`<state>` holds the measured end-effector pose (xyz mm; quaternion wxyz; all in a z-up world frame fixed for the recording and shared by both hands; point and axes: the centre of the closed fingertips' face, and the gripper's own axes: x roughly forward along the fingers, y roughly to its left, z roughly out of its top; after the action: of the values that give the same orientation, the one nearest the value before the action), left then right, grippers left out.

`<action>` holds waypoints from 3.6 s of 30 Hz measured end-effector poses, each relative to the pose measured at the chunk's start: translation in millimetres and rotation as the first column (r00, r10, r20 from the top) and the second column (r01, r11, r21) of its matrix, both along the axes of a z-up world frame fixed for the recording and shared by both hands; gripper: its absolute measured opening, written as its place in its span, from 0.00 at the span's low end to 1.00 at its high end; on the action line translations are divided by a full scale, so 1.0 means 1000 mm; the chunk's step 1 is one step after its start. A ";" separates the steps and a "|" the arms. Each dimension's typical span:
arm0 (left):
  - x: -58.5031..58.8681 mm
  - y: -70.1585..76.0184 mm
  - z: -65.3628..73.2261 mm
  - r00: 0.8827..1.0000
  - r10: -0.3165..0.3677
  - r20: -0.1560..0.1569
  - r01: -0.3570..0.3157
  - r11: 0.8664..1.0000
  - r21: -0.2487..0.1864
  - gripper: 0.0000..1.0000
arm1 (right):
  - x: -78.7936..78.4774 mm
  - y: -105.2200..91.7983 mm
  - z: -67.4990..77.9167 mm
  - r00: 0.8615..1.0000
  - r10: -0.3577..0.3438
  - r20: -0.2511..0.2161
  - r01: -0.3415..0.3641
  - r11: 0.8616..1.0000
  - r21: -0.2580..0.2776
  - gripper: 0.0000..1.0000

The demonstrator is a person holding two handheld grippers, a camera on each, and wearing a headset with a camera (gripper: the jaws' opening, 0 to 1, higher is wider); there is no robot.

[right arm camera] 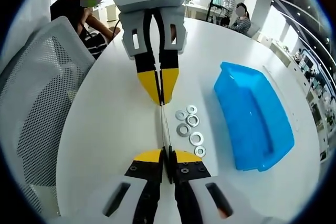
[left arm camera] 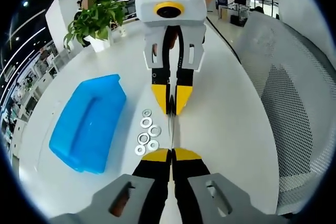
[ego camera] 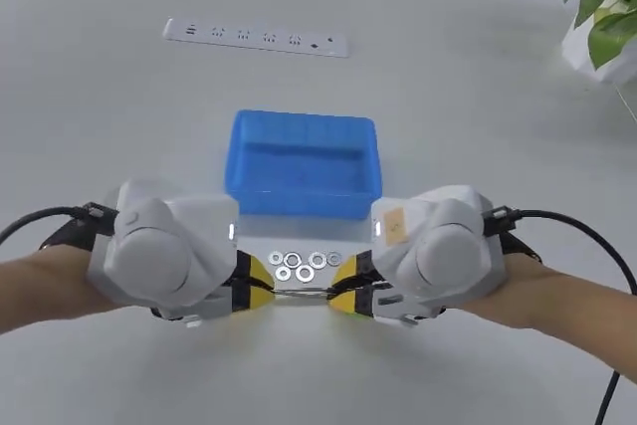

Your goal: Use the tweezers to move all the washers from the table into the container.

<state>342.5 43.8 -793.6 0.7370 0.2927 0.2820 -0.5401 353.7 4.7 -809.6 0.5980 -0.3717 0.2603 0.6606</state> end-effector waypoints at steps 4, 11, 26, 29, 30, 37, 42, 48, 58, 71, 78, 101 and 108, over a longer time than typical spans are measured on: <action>-0.002 -0.002 0.012 1.000 0.007 0.006 -0.007 1.000 -0.026 0.04 | 0.000 -0.002 0.004 1.000 -0.004 0.011 0.004 1.000 0.022 0.08; -0.005 -0.014 0.036 0.999 0.009 0.054 -0.005 0.997 -0.074 0.04 | 0.000 -0.006 0.013 0.994 -0.097 -0.042 0.102 0.985 0.139 0.09; 0.003 -0.056 0.078 0.995 -0.021 0.102 0.041 0.979 -0.198 0.04 | 0.002 -0.016 0.023 0.996 -0.048 0.077 0.034 0.984 0.176 0.09; 0.005 -0.068 0.084 0.993 -0.034 0.117 0.060 0.974 -0.220 0.04 | 0.003 -0.020 0.025 0.995 -0.035 0.092 0.019 0.985 0.170 0.08; 0.006 -0.073 0.086 0.992 -0.037 0.119 0.064 0.971 -0.229 0.04 | 0.004 -0.021 0.026 0.995 -0.037 0.090 0.021 0.985 0.173 0.08; 0.009 -0.098 0.092 0.988 -0.073 0.134 0.107 0.956 -0.272 0.04 | 0.007 -0.030 0.027 0.994 -0.089 0.057 0.075 0.976 0.204 0.07; 0.010 -0.108 0.092 0.987 -0.091 0.129 0.126 0.946 -0.297 0.04 | 0.007 -0.034 0.027 0.994 -0.097 0.054 0.084 0.975 0.207 0.07; 0.015 -0.113 0.094 0.992 -0.079 0.101 0.108 0.940 -0.323 0.05 | 0.010 -0.036 0.027 0.995 -0.099 0.030 0.090 0.971 0.221 0.07; 0.012 -0.108 0.103 0.993 -0.081 0.083 0.105 0.930 -0.353 0.05 | 0.009 -0.032 0.027 0.995 -0.093 0.025 0.085 0.970 0.228 0.07; 0.008 -0.104 0.099 0.990 -0.112 0.088 0.135 0.938 -0.320 0.13 | 0.009 -0.032 0.027 0.995 -0.095 0.013 0.089 0.969 0.232 0.07; 0.013 -0.102 0.096 0.987 -0.114 0.114 0.143 0.944 -0.296 0.07 | 0.009 -0.031 0.027 0.996 -0.091 0.004 0.087 0.968 0.234 0.07; 0.009 -0.096 0.094 0.978 -0.167 0.128 0.198 0.934 -0.298 0.04 | 0.008 -0.030 0.027 0.996 -0.090 0.001 0.088 0.970 0.226 0.08; 0.004 -0.088 0.100 0.974 -0.173 0.147 0.211 0.929 -0.303 0.04 | 0.003 -0.022 0.033 0.995 -0.097 -0.009 0.097 0.966 0.241 0.11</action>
<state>346.1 -44.3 -693.6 0.7333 0.2282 0.1176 -0.6296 357.1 -16.9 -777.0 0.6706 -0.2841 0.1954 0.6568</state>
